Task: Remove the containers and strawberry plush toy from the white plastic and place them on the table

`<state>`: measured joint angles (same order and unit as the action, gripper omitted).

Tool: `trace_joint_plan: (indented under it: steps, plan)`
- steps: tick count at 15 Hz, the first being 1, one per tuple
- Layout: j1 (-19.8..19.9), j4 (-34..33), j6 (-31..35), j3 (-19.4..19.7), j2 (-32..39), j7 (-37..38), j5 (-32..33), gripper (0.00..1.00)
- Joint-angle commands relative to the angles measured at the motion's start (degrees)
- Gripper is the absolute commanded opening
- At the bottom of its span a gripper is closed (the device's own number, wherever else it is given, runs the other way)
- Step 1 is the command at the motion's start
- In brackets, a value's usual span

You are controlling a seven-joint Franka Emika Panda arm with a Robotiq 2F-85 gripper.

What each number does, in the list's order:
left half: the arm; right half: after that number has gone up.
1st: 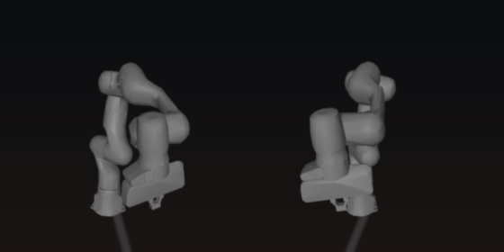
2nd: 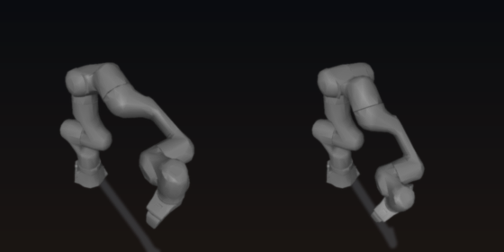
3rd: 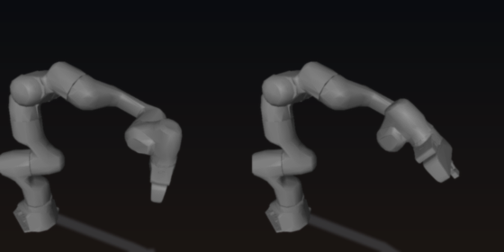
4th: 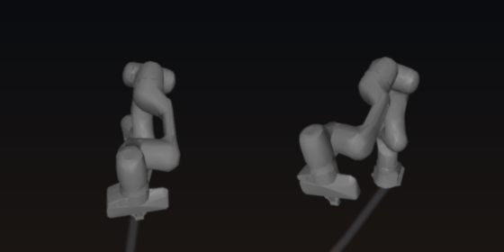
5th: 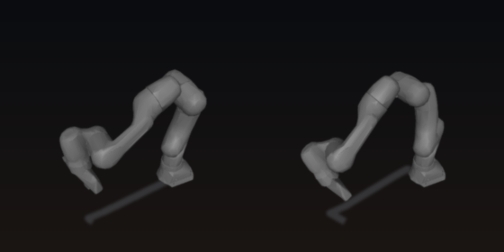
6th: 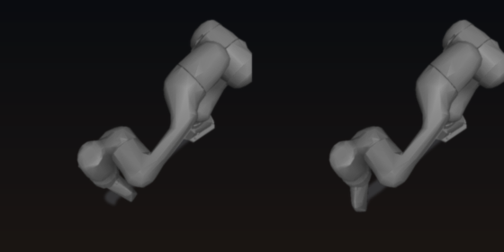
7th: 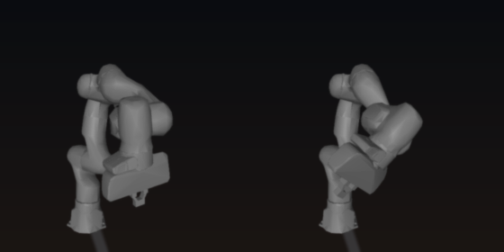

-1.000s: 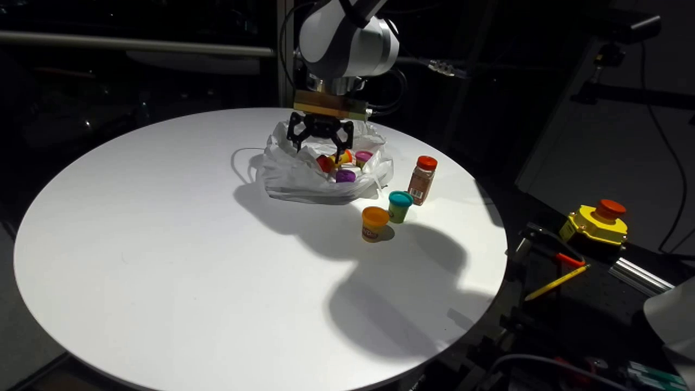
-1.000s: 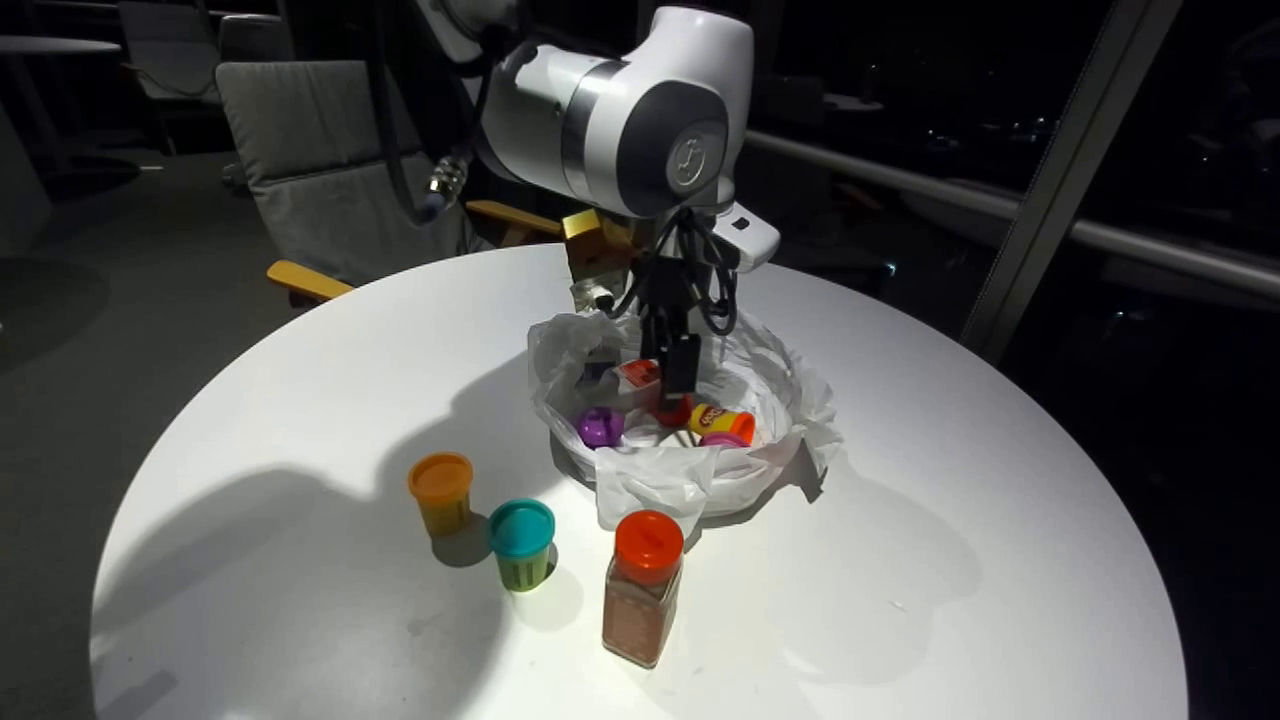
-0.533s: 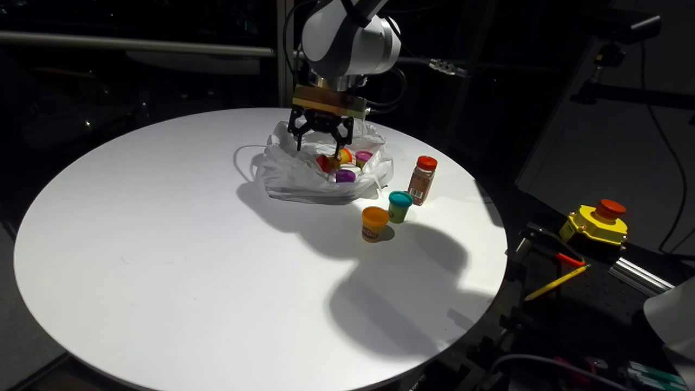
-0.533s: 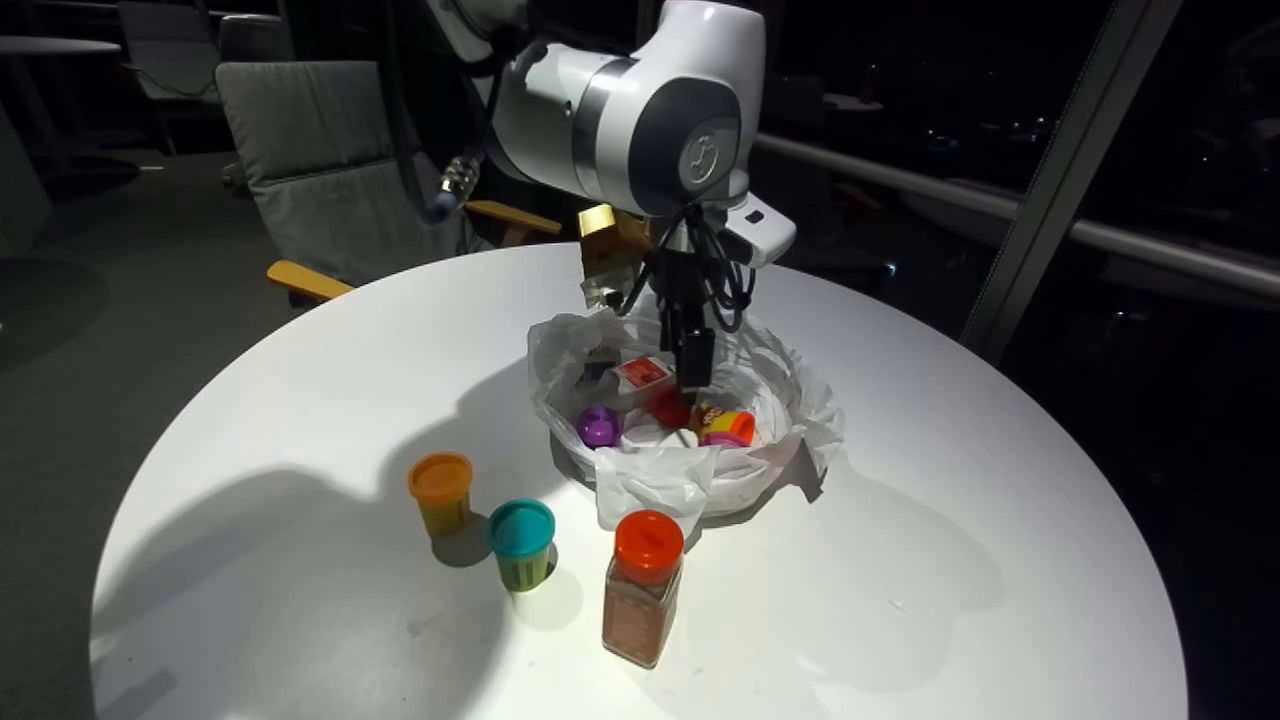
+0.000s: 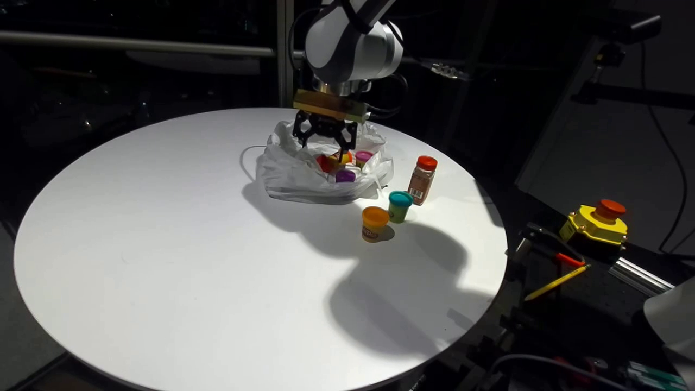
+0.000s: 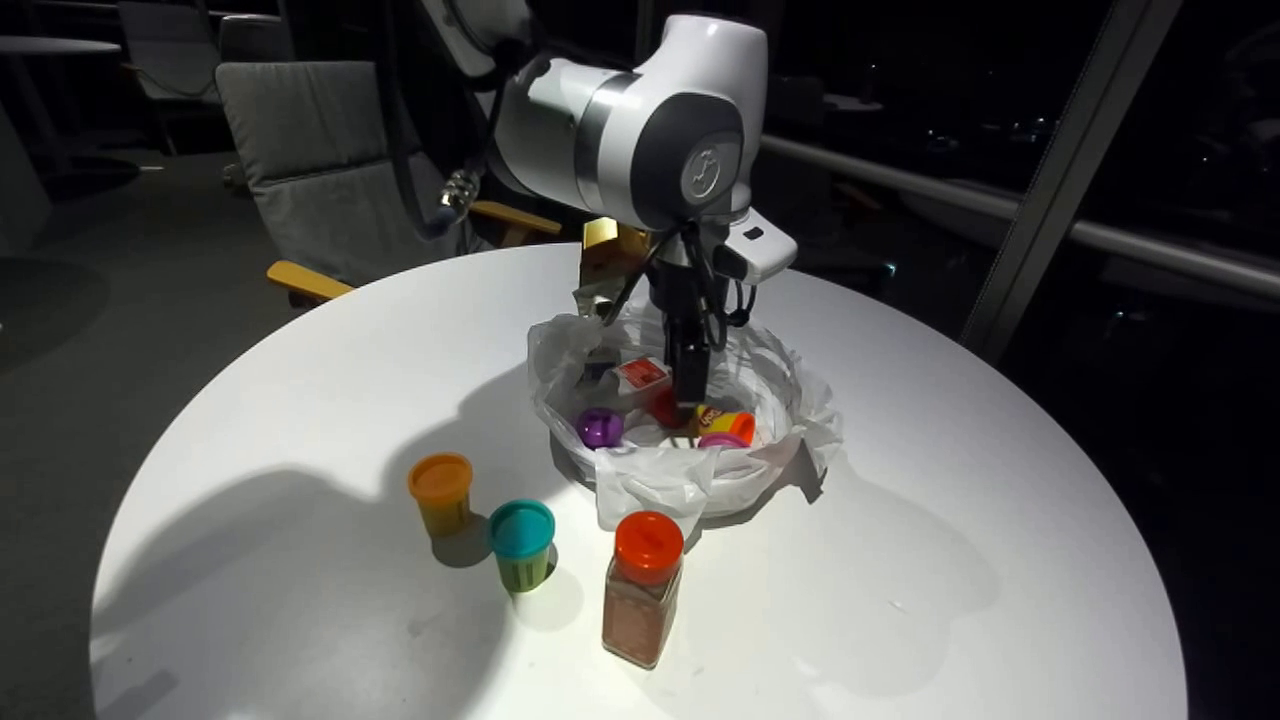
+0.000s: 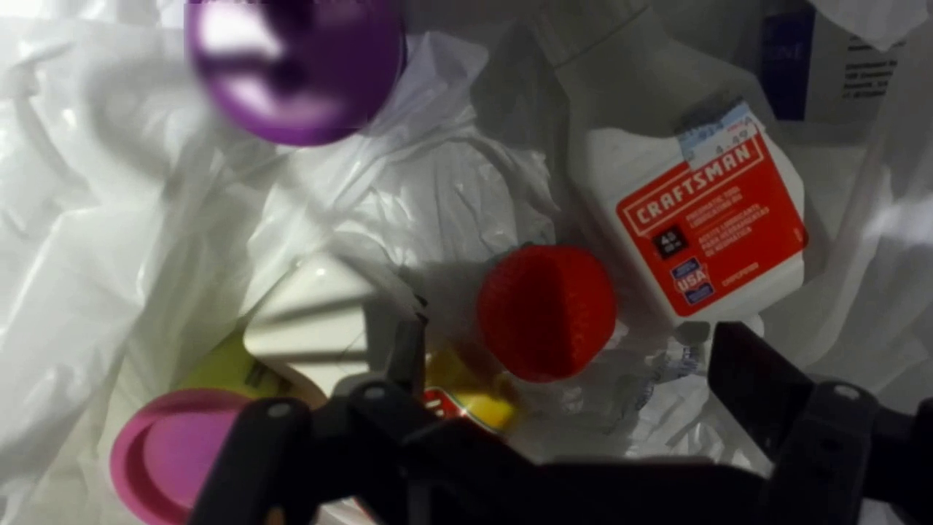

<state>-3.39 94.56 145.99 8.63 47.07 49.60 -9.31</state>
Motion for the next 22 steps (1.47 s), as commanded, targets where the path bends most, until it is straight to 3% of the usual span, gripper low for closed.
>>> trace_joint_plan:
  steps: [1, 6, 7, 8, 14, 19, 22]
  plan:
    - [-0.43, 0.16, 0.33, 0.9, -0.05, 3.12, -0.7, 1.0]
    - [0.65, -0.28, -0.13, -0.05, 0.61, 4.56, -1.38, 1.0]
    - [0.78, -0.45, -0.25, -0.25, 0.76, 4.69, -1.53, 0.94]
    - [0.76, -0.54, -0.37, -0.27, 0.88, 4.81, -1.52, 0.74]
    - [0.69, -0.41, -0.7, -0.52, 0.52, 5.5, -1.55, 0.27]
    - [0.39, 1.99, 0.14, -0.5, -1.64, 5.71, -1.46, 0.24]
    - [-0.68, 6.77, 2.36, 0.43, -6.72, 5.81, -0.61, 0.24]
